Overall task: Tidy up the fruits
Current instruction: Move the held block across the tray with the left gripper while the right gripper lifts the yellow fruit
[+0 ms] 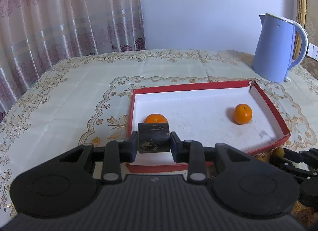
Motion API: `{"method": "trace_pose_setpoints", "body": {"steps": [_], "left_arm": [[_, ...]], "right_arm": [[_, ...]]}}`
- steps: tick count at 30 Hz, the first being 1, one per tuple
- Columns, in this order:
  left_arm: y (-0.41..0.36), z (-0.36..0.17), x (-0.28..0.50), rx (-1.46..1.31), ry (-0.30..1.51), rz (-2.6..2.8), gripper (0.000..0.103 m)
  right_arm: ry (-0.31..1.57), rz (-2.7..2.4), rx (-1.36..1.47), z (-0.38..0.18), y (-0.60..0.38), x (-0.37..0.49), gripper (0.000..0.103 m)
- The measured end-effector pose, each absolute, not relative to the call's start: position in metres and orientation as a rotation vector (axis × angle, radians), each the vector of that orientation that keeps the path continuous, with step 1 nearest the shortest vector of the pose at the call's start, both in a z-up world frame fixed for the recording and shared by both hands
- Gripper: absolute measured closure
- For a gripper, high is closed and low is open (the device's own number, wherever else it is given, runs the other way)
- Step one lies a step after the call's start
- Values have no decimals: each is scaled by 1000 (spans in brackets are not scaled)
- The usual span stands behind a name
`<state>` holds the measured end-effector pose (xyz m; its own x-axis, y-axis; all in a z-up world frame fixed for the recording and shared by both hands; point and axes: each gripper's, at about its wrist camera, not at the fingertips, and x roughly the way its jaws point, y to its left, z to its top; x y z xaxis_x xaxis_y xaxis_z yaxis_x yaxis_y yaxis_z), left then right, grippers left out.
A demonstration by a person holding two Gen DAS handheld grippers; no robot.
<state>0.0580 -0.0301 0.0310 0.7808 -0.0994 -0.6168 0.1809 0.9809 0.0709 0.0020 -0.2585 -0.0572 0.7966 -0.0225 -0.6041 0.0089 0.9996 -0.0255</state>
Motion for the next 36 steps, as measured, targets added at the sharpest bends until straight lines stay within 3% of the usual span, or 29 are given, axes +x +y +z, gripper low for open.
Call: {"method": "trace_pose_setpoints", "body": {"steps": [36], "left_arm": [[-79,28,115,161,628,-257,73]], "right_arm": [[526,-20,10,-17,-274,-54,79]]}}
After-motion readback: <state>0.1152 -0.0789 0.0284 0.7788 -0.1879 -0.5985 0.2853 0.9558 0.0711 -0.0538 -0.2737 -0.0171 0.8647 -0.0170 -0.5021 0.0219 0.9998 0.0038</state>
